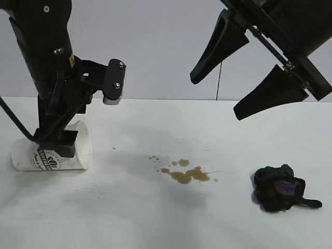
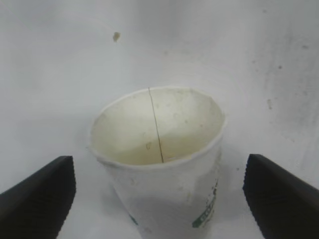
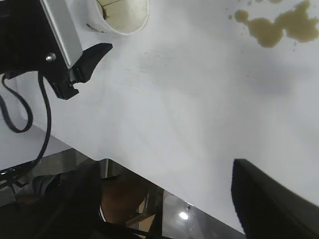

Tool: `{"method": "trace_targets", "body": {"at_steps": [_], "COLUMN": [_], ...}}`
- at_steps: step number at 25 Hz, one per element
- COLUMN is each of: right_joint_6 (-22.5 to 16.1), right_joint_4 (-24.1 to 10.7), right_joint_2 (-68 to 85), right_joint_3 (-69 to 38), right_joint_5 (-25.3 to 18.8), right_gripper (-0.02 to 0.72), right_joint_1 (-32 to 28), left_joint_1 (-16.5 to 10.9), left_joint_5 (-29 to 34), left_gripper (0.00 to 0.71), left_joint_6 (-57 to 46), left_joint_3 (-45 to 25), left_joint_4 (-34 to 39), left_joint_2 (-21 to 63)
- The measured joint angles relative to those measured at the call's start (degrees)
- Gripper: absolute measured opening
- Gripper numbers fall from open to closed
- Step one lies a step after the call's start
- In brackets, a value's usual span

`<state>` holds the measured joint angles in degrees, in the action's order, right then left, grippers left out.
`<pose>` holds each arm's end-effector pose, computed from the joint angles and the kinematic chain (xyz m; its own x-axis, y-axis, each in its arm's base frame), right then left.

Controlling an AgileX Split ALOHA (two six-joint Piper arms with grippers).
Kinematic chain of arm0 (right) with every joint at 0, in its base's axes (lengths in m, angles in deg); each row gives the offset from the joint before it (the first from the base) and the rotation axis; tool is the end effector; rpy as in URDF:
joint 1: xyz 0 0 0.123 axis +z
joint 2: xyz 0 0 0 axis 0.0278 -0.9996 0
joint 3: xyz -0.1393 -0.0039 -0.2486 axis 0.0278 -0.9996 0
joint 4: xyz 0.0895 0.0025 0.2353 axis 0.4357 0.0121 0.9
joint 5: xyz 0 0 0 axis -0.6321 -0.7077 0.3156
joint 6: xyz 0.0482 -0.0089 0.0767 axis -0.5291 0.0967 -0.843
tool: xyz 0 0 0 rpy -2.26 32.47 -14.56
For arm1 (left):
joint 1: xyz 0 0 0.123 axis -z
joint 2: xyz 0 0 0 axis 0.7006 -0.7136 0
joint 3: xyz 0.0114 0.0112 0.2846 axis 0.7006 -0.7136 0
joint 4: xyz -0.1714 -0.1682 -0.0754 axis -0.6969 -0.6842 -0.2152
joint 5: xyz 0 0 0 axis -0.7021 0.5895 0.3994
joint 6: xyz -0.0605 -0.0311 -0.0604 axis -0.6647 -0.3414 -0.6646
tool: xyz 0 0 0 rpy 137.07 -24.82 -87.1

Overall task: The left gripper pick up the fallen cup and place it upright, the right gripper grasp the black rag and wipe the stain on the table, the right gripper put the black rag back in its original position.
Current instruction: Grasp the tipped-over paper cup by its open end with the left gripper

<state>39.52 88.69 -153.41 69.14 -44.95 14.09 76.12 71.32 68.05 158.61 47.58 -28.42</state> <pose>0.2640 0.1255 0.2726 -0.9768 0.0399 -0.2103 -0.0994 0.7856 0.6107 0.3414 -0.1839 0.1464 0.0339 0.9959 0.0837 0.9305 -0.0620 0.3611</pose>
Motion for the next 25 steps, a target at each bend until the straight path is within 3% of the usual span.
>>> {"method": "trace_targets", "body": {"at_steps": [10, 15, 19, 21, 25], "right_joint_6": [0.0, 0.0, 0.0, 0.0, 0.0], "right_joint_4": [-0.07, -0.07, -0.07, -0.07, -0.07], "right_joint_2": [0.0, 0.0, 0.0, 0.0, 0.0], "right_joint_3": [0.0, 0.0, 0.0, 0.0, 0.0], "right_joint_5": [-0.37, -0.25, -0.15, 0.12, 0.81], "right_gripper": [0.503, 0.503, 0.503, 0.503, 0.503], "right_joint_1": [0.0, 0.0, 0.0, 0.0, 0.0], "left_joint_1": [-1.5, -1.78, -1.78, -1.96, -3.3], "left_joint_5": [-0.29, -0.19, -0.32, -1.36, -6.82], "left_gripper": [0.658, 0.555, 0.527, 0.524, 0.52], "left_joint_6": [-0.87, -1.61, -2.57, -2.92, -2.67], "left_joint_3": [0.0, 0.0, 0.0, 0.0, 0.0], "left_joint_4": [0.18, 0.29, 0.25, -1.4, -12.08], "left_joint_2": [-2.23, -2.23, -1.72, -0.73, 5.19]}}
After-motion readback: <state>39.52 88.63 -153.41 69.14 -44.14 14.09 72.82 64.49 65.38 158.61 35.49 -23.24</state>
